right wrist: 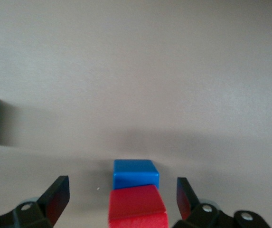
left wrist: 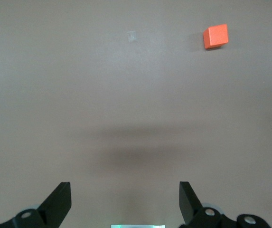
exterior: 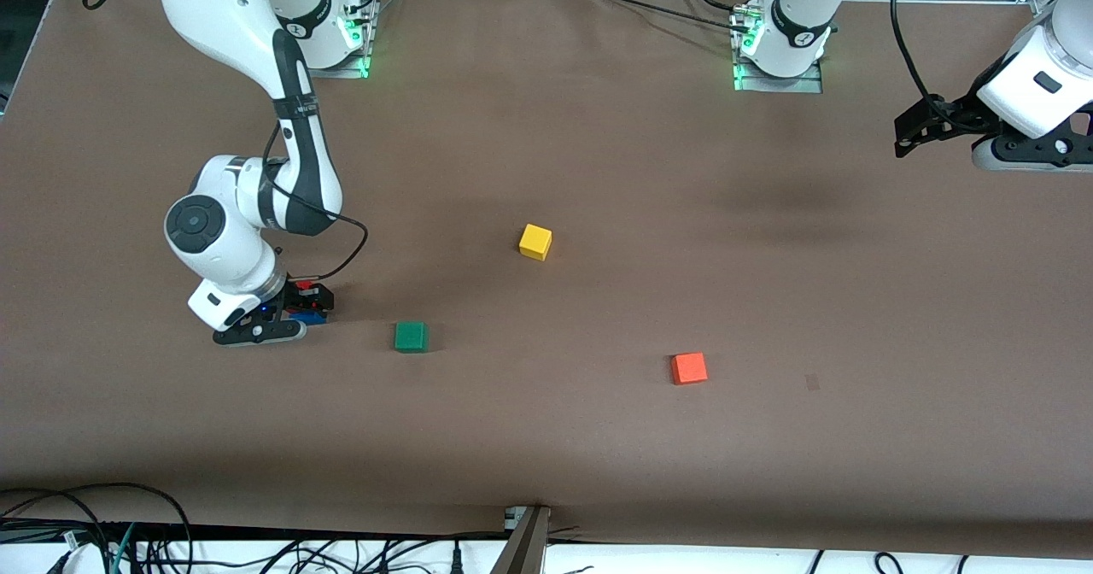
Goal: Pass red block to right arm, stack on blue
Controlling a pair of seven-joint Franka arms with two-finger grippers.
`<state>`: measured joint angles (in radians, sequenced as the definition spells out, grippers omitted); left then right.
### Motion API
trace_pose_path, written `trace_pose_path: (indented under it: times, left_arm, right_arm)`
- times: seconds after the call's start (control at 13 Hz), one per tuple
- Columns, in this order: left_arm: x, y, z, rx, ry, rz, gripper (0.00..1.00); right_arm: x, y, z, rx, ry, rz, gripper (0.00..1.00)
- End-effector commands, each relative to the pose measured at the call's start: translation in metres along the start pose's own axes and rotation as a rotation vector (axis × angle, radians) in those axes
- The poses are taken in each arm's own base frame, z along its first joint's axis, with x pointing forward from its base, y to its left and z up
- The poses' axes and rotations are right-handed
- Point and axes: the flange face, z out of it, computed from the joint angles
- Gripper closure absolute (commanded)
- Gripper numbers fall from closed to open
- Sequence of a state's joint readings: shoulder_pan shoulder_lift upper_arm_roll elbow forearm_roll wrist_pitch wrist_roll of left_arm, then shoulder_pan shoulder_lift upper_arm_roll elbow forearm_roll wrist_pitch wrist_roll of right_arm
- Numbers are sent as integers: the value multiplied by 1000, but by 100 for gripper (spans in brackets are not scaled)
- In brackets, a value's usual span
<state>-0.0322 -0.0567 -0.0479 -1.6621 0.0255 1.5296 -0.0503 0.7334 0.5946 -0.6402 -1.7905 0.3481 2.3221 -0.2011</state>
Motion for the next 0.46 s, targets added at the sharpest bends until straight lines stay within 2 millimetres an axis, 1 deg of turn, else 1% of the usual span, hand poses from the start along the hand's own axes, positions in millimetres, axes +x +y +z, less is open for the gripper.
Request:
trace_pose_path:
  times: [0.0, 0.23, 0.38]
  left_arm:
    - [0, 0, -6, -21, -4, 5, 0]
    - [0, -1, -6, -21, -4, 3, 0]
    - [0, -1, -6, -21, -5, 3, 0]
  right_arm:
    - [17, 17, -51, 40, -74, 3, 0]
    - [22, 35, -104, 59, -162, 16, 0]
    - [24, 33, -132, 70, -201, 14, 0]
